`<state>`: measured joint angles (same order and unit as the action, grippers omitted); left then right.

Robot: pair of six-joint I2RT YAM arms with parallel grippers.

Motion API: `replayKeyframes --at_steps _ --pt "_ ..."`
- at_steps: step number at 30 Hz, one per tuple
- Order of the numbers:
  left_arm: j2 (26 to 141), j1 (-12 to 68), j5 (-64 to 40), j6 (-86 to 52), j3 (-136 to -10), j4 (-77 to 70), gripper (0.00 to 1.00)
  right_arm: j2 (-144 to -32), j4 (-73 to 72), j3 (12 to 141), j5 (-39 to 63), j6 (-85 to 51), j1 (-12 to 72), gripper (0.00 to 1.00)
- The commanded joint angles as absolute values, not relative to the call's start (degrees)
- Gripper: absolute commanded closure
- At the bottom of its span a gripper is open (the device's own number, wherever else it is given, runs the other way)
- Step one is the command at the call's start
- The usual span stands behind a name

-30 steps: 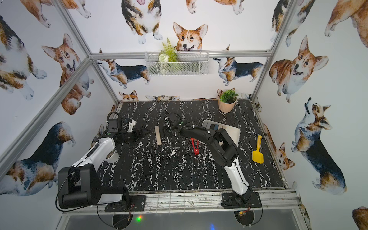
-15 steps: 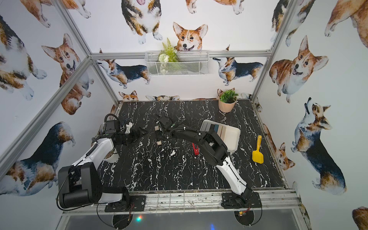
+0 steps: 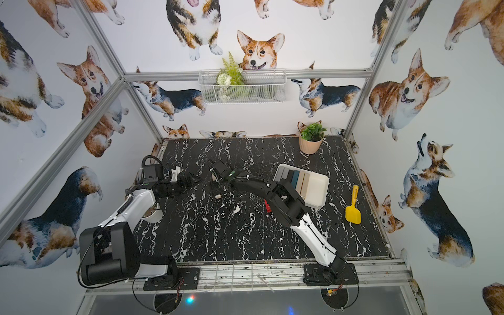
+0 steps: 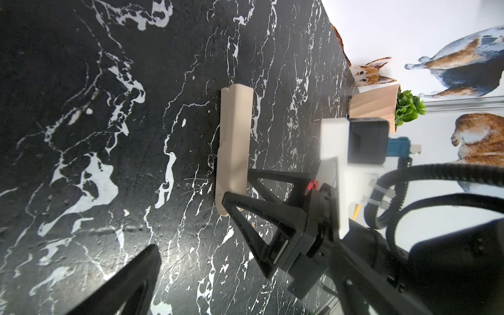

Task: Put the pruning pliers into the storage box
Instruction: Pick up the pruning pliers from the center of the board.

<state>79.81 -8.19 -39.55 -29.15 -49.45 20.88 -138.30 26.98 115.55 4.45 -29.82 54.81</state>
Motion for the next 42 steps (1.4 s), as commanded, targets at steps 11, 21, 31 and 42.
replayKeyframes --at_steps 11,21,31,42 --pt "79.10 -8.53 -40.79 -30.54 -46.85 18.52 0.00 -141.04 31.59 119.47 1.21 -28.99 55.11 0.41" --pt "79.28 -8.61 -41.77 -31.20 -46.49 17.42 0.00 -142.12 32.67 120.87 0.38 -29.00 55.20 0.49" --pt "79.11 -8.61 -43.47 -32.52 -45.79 14.82 0.00 -140.94 33.46 119.59 -1.44 -28.50 55.15 0.69" --pt "78.66 -8.44 -46.50 -34.46 -44.48 10.18 0.00 -134.03 30.72 109.29 -3.41 -28.69 54.16 1.00"
